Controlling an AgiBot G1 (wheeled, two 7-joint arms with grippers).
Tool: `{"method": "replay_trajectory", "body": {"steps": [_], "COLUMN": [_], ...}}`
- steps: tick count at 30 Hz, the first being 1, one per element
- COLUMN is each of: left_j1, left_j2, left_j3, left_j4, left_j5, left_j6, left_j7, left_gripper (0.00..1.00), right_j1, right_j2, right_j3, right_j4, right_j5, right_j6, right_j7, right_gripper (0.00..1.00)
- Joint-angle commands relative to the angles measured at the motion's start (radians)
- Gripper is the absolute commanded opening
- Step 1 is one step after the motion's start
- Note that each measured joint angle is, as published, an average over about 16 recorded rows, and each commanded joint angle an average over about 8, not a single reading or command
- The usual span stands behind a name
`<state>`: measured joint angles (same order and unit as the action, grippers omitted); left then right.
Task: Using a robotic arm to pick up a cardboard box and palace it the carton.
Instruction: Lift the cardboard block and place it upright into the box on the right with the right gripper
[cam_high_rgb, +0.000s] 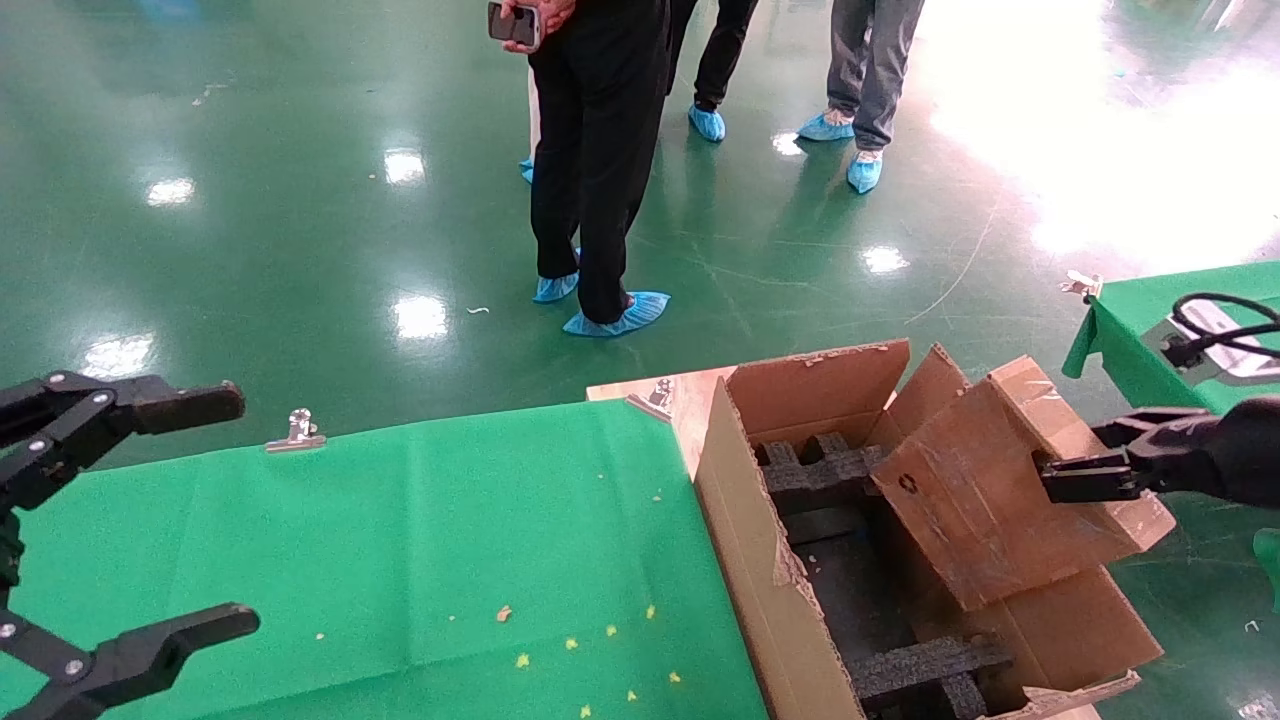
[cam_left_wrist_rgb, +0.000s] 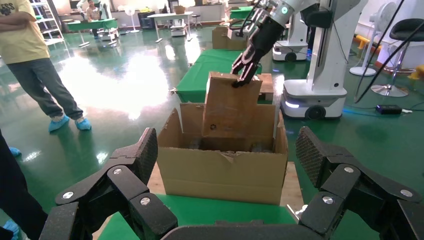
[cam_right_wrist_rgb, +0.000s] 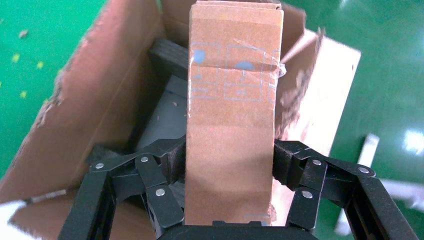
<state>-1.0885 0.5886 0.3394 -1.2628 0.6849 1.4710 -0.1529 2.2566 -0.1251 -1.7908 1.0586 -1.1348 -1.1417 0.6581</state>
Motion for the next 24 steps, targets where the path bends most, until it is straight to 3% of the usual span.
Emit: {"method": "replay_trajectory", "body": {"steps": [1,9,18,24], "left_j1": [0.0,0.0,0.0,0.0], "left_j2": [0.0,0.0,0.0,0.0], "left_j3": [0.0,0.0,0.0,0.0], "left_j4": [0.0,0.0,0.0,0.0], "left_j5": [0.0,-0.001,-0.001,-0.001], "left_j6": [0.0,0.0,0.0,0.0], "left_j7": [0.0,0.0,0.0,0.0], "left_gripper": [1.0,1.0,1.0,1.0], "right_j1": [-0.024,-0.057,-0.05,-0.066], "right_j2": [0.025,0.072,0.058,0.036], "right_j3": [-0.012,-0.039,-0.033,-0.047], "right_j4": [0.026,0.079,0.068,0.05], "right_j5": [0.015,0.02,0.017,0.012], "right_j6": [0.049,0.117,0.102,0.128], "right_j7": [0.048,0.112,0.101,0.161], "right_gripper": [0.0,0.0,0.0,0.0]}}
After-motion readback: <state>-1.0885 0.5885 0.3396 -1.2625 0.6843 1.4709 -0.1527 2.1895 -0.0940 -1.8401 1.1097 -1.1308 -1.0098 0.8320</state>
